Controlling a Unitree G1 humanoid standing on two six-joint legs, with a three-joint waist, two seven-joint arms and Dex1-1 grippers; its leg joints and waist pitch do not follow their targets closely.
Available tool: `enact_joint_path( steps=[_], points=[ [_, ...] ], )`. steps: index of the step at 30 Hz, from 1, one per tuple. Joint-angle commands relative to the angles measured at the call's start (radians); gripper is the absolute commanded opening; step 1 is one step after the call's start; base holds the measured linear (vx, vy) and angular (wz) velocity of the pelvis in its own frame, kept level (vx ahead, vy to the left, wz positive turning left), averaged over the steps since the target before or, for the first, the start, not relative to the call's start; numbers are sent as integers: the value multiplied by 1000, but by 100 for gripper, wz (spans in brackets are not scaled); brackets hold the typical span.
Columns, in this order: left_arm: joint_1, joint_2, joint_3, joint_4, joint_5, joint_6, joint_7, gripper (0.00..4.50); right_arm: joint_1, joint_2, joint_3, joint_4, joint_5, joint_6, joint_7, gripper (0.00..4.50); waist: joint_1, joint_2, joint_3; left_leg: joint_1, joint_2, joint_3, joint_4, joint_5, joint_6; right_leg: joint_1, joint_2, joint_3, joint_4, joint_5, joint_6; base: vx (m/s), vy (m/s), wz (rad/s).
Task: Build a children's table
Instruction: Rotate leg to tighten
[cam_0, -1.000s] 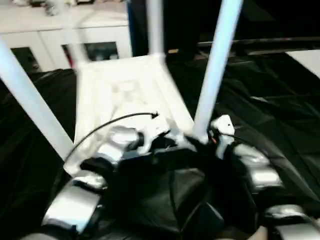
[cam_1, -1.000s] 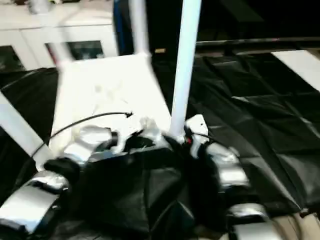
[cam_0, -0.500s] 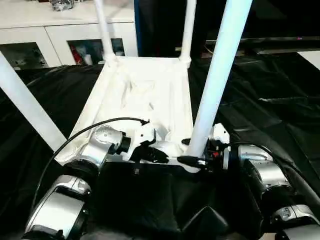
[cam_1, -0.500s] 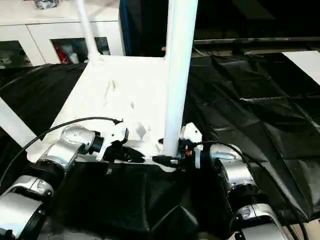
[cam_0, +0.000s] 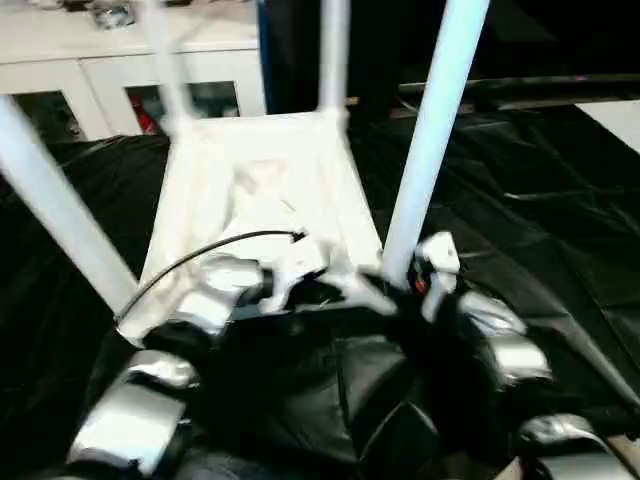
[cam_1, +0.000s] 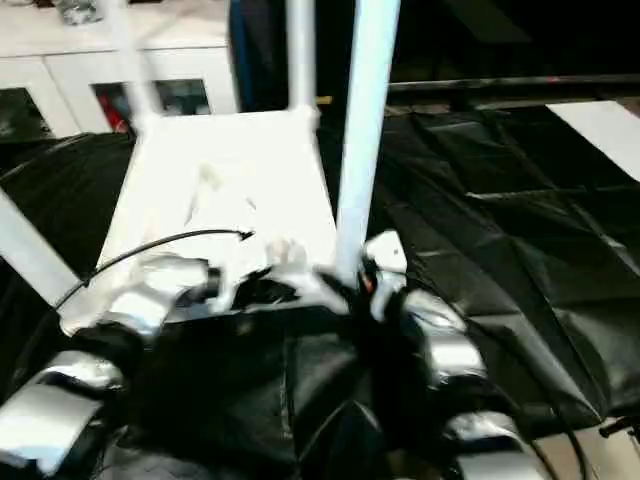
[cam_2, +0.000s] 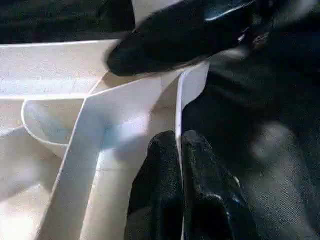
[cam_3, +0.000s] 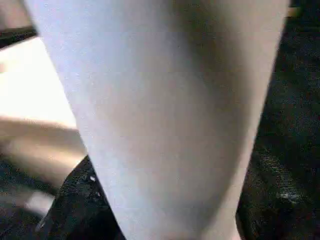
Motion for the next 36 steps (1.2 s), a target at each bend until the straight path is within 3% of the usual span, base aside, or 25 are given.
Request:
enact_joint_path(
  steps=[1, 3, 7, 8, 13, 20, 22, 27, 31, 36],
  points=[
    [-8, -53, 22, 19, -23, 8, 113, 0, 18, 31, 12, 80, -50, 44, -117, 249, -4, -16, -42, 27, 89, -60, -89, -338, -13, 16, -87, 53, -95, -446, -180, 0, 0, 0],
    [-15, -90, 25, 28, -25, 22, 156, 0, 2, 67, 4, 108, -52, 35, -189, 249, -5, -14, -42, 30, 87, -57, -88, -346, -10, 13, -85, 54, -96, -421, -187, 0, 0, 0],
    [-20, -115, 24, 38, -19, 13, 173, 0, 5, 113, 46, 98, -83, -19, -173, 249, -2, -15, -46, 23, 88, -55, -88, -313, 15, 21, -86, 55, -87, -332, -199, 0, 0, 0],
    [-18, -111, 23, 37, -21, 9, 157, 0, 6, 115, 52, 93, -83, -44, -147, 305, -1, -16, -45, 22, 87, -54, -87, -309, 18, 22, -86, 55, -87, -325, -203, 0, 0, 0],
    [-10, -78, 20, 33, -25, -5, 91, 0, -1, 89, 49, 72, -41, -69, -6, 346, 1, -16, -45, 16, 88, -56, -86, -283, 46, 29, -90, 54, -86, -335, -206, 0, 0, 0],
    [20, 11, 0, -7, -50, -33, -136, 0, 40, -68, 133, -47, 5, -24, 425, 346, 15, -20, -47, 9, 91, -50, -79, -237, 86, 42, -85, 46, -76, -281, -224, 0, 0, 0],
    [30, 43, -10, -21, -58, -37, -224, 0, 53, -110, 143, -84, 29, 1, 537, 346, 17, -17, -48, 9, 95, -50, -80, -224, 95, 40, -85, 46, -71, -256, -235, 0, 0, 0],
    [47, 95, -25, -60, -87, -9, -386, 0, 49, -167, 150, -103, 38, 22, 676, 346, 22, -16, -55, 10, 96, -46, -72, -161, 109, 40, -85, 45, -52, -118, -292, 0, 0, 0],
    [52, 121, -37, -74, -88, -2, -445, 0, 47, -191, 164, -112, 40, 40, 732, 346, 26, -12, -58, 9, 98, -44, -68, -127, 124, 38, -83, 44, -41, -42, -314, 0, 0, 0],
    [59, 129, -30, -88, -95, 6, -469, 0, 43, -188, 153, -118, 56, 68, 758, 315, 35, -11, -58, 12, 98, -44, -68, -150, 108, 38, -85, 45, -44, -69, -310, 0, 0, 0]
  ],
)
